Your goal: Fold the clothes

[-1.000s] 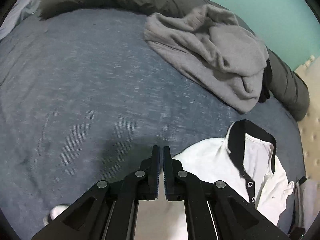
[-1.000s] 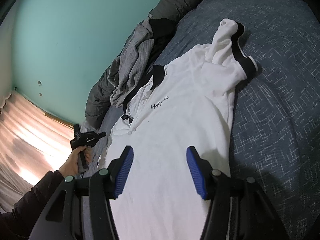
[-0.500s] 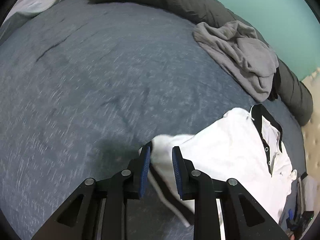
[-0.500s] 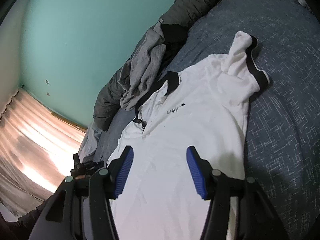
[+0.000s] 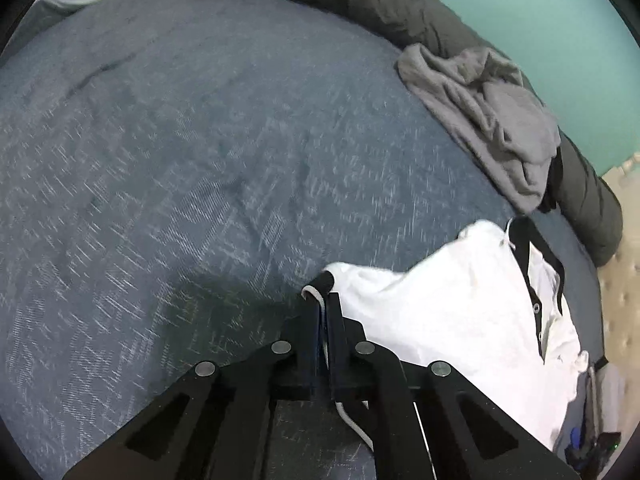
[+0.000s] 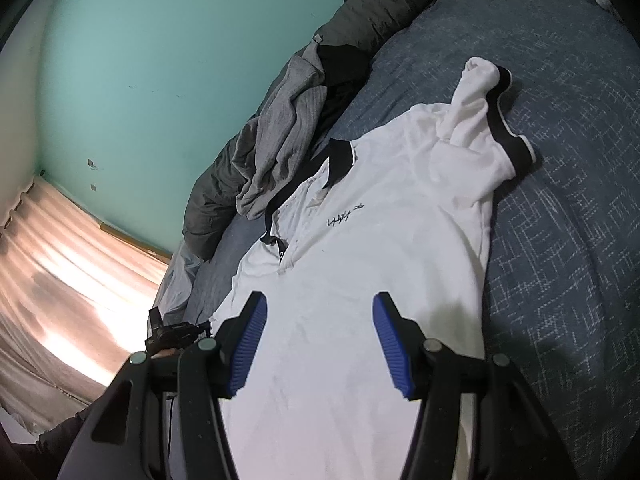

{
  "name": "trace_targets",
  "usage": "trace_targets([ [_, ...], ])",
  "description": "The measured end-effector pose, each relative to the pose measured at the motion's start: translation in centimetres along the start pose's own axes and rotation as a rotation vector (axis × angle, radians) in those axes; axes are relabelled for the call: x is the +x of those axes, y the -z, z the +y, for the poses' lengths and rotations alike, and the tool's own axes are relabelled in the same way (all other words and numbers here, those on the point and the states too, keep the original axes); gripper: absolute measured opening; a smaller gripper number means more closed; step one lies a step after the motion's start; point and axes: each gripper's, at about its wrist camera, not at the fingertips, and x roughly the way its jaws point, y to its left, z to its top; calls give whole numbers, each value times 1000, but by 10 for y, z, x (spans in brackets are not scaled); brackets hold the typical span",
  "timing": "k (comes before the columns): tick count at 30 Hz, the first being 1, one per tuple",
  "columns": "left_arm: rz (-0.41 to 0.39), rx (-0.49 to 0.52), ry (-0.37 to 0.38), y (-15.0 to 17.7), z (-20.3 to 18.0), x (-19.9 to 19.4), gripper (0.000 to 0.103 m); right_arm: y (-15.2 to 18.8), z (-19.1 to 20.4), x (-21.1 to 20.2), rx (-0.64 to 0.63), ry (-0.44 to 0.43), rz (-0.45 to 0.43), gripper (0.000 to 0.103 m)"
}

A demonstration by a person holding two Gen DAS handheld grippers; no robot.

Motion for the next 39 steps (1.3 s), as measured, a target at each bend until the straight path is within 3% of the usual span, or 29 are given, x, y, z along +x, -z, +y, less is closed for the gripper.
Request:
trace_targets([
  [8, -12, -30, 144, -9, -32, -15, 3, 3, 2, 4, -5, -2, 10, 56],
  [15, 41, 2, 185, 0, -66, -8, 3, 1, 0, 0, 2, -3, 3, 56],
  [21, 33, -12, 213, -7, -84, -8, 3, 1, -1, -1, 4, -2, 2, 56],
  [26, 102, 30, 211, -2, -89, 1, 4, 2, -1, 0, 6, -4, 7, 56],
  [27, 101, 36, 212, -1, -88, -1, 6, 2, -1, 0, 7, -5, 6, 56],
  [29, 116, 53, 193, 1, -85, -4, 29, 1, -1, -1, 7, -5, 4, 56],
  [32, 118, 87, 170, 5, -84, -12, 51, 1, 0, 0, 7, -4, 2, 56],
  [35, 76, 148, 116, 7, -88, -26, 51, 3, 1, 2, 8, -4, 7, 56],
  [39, 45, 135, 53, 2, -76, -34, 50, 3, 5, 3, 1, -13, 8, 56],
])
